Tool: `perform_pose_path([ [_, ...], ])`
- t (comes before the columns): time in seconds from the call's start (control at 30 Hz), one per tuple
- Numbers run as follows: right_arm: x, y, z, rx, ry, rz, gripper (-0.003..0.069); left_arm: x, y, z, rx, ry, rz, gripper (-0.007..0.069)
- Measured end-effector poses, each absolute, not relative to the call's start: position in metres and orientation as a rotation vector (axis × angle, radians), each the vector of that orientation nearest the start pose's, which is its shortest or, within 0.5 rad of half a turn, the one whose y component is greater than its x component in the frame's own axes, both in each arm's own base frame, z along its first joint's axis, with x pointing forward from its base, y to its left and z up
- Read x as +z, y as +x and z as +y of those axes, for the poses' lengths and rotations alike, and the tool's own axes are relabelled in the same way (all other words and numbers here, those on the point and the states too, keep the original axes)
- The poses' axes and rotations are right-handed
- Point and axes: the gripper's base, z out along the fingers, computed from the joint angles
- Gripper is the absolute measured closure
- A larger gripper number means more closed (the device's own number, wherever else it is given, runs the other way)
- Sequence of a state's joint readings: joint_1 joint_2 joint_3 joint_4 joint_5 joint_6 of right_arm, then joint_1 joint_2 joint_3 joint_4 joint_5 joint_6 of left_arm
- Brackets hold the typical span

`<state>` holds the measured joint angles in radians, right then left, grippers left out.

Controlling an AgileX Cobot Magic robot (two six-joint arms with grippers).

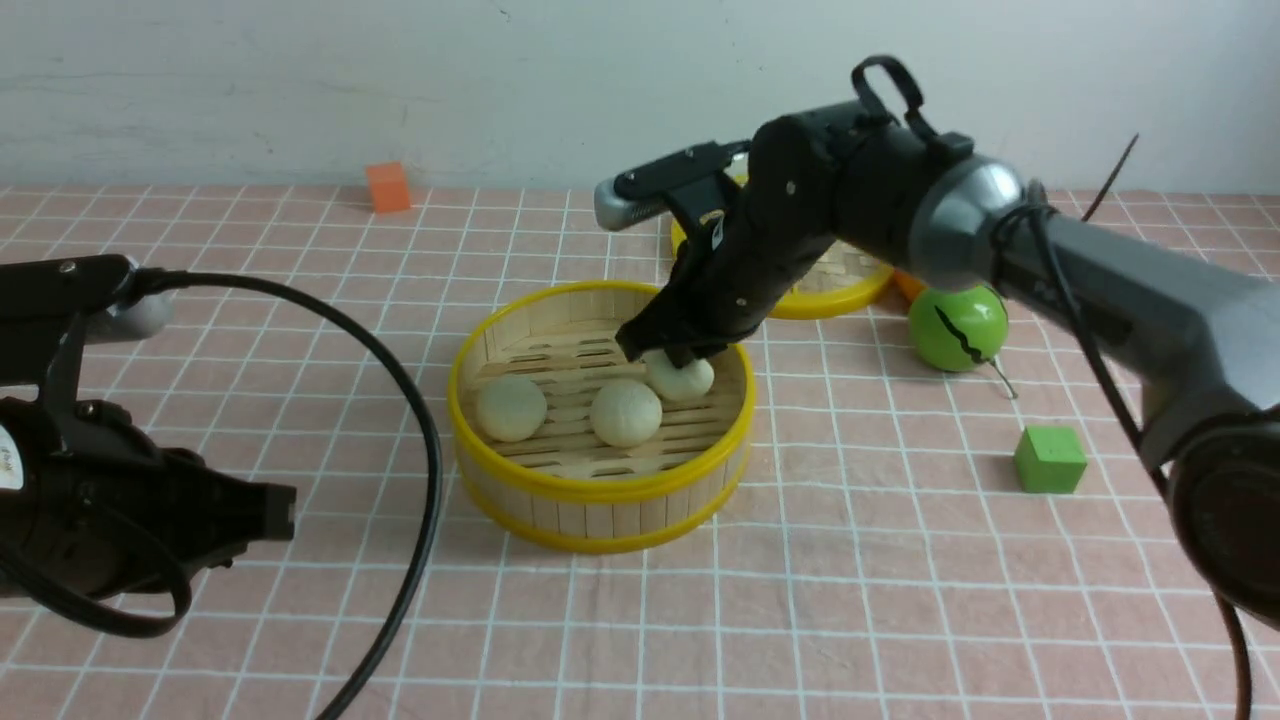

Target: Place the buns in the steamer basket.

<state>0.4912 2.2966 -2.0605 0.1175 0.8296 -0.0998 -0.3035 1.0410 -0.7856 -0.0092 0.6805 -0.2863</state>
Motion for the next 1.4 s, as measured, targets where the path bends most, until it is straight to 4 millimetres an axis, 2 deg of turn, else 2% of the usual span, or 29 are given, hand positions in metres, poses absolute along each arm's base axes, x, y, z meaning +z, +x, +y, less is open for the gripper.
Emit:
perform_pose_path([
  [0.03, 0.211, 0.455, 0.251, 0.286, -0.685, 2.486, 0.0636, 0.298, 0.192, -0.061, -0.279, 0.014, 2.439, 0.0598],
  [0.17, 0.208, 0.456, 0.252, 0.286, -0.677, 2.492, 0.0601, 0.297, 0.192, -0.061, -0.280, 0.013, 2.440, 0.0595],
  [0.27, 0.208, 0.456, 0.252, 0.286, -0.675, 2.493, 0.0515, 0.297, 0.192, -0.061, -0.279, 0.013, 2.442, 0.0591],
  [0.37, 0.214, 0.454, 0.251, 0.284, -0.677, 2.494, 0.0338, 0.297, 0.192, -0.061, -0.281, 0.011, 2.449, 0.0588],
  [0.4, 0.217, 0.453, 0.250, 0.281, -0.680, 2.497, 0.0306, 0.297, 0.191, -0.061, -0.281, 0.011, 2.452, 0.0588],
  [0.47, 0.231, 0.448, 0.248, 0.281, -0.684, 2.492, 0.0246, 0.299, 0.188, -0.060, -0.281, 0.011, 2.452, 0.0588],
  [0.53, 0.244, 0.446, 0.246, 0.283, -0.684, 2.478, 0.0227, 0.302, 0.185, -0.059, -0.284, 0.013, 2.440, 0.0588],
  [0.57, 0.274, 0.439, 0.242, 0.284, -0.680, 2.432, 0.0202, 0.312, 0.176, -0.056, -0.299, 0.014, 2.387, 0.0588],
  [0.6, 0.278, 0.438, 0.242, 0.285, -0.679, 2.426, 0.0200, 0.313, 0.175, -0.056, -0.301, 0.015, 2.379, 0.0588],
  [0.63, 0.304, 0.432, 0.238, 0.279, -0.677, 2.383, 0.0198, 0.323, 0.165, -0.053, -0.319, 0.016, 2.313, 0.0588],
  [0.7, 0.356, 0.414, 0.226, 0.257, -0.672, 2.299, 0.0221, 0.341, 0.148, -0.047, -0.340, 0.025, 2.188, 0.0588],
  [0.77, 0.390, 0.396, 0.215, 0.239, -0.667, 2.255, 0.0260, 0.352, 0.130, -0.041, -0.358, 0.029, 2.075, 0.0588],
  [0.8, 0.406, 0.386, 0.208, 0.226, -0.665, 2.241, 0.0290, 0.354, 0.120, -0.038, -0.370, 0.028, 2.022, 0.0588],
  [0.83, 0.410, 0.384, 0.206, 0.218, -0.665, 2.237, 0.0296, 0.353, 0.121, -0.038, -0.370, 0.028, 2.022, 0.0588],
  [0.87, 0.420, 0.375, 0.201, 0.202, -0.666, 2.231, 0.0323, 0.355, 0.111, -0.034, -0.372, 0.032, 1.969, 0.0588],
  [0.93, 0.450, 0.349, 0.182, 0.138, -0.669, 2.219, 0.0423, 0.348, 0.092, -0.028, -0.376, 0.039, 1.851, 0.0588],
  [0.97, 0.454, 0.346, 0.178, 0.118, -0.667, 2.217, 0.0440, 0.347, 0.087, -0.026, -0.376, 0.041, 1.825, 0.0587],
  [1.0, 0.470, 0.331, 0.166, 0.066, -0.645, 2.208, 0.0505, 0.338, 0.079, -0.023, -0.370, 0.049, 1.768, 0.0587],
  [1.07, 0.492, 0.311, 0.150, 0.015, -0.587, 2.176, 0.0590, 0.325, 0.069, -0.019, -0.360, 0.063, 1.687, 0.0587],
  [1.13, 0.502, 0.302, 0.143, 0.006, -0.555, 2.157, 0.0626, 0.319, 0.066, -0.018, -0.352, 0.071, 1.656, 0.0587],
  [1.17, 0.517, 0.283, 0.130, 0.008, -0.506, 2.124, 0.0667, 0.307, 0.062, -0.016, -0.330, 0.090, 1.622, 0.0587],
  [1.27, 0.522, 0.254, 0.114, 0.028, -0.465, 2.110, 0.0678, 0.289, 0.062, -0.016, -0.293, 0.116, 1.633, 0.0586],
  [1.3, 0.514, 0.242, 0.109, 0.035, -0.466, 2.115, 0.0678, 0.279, 0.064, -0.016, -0.281, 0.125, 1.657, 0.0585],
  [1.33, 0.513, 0.240, 0.108, 0.039, -0.463, 2.105, 0.0678, 0.279, 0.064, -0.016, -0.278, 0.127, 1.657, 0.0585],
  [1.37, 0.503, 0.220, 0.098, 0.058, -0.461, 2.077, 0.0677, 0.266, 0.066, -0.016, -0.268, 0.134, 1.693, 0.0585],
  [1.4, 0.487, 0.215, 0.096, 0.064, -0.469, 2.074, 0.0676, 0.261, 0.067, -0.017, -0.264, 0.138, 1.708, 0.0584],
])
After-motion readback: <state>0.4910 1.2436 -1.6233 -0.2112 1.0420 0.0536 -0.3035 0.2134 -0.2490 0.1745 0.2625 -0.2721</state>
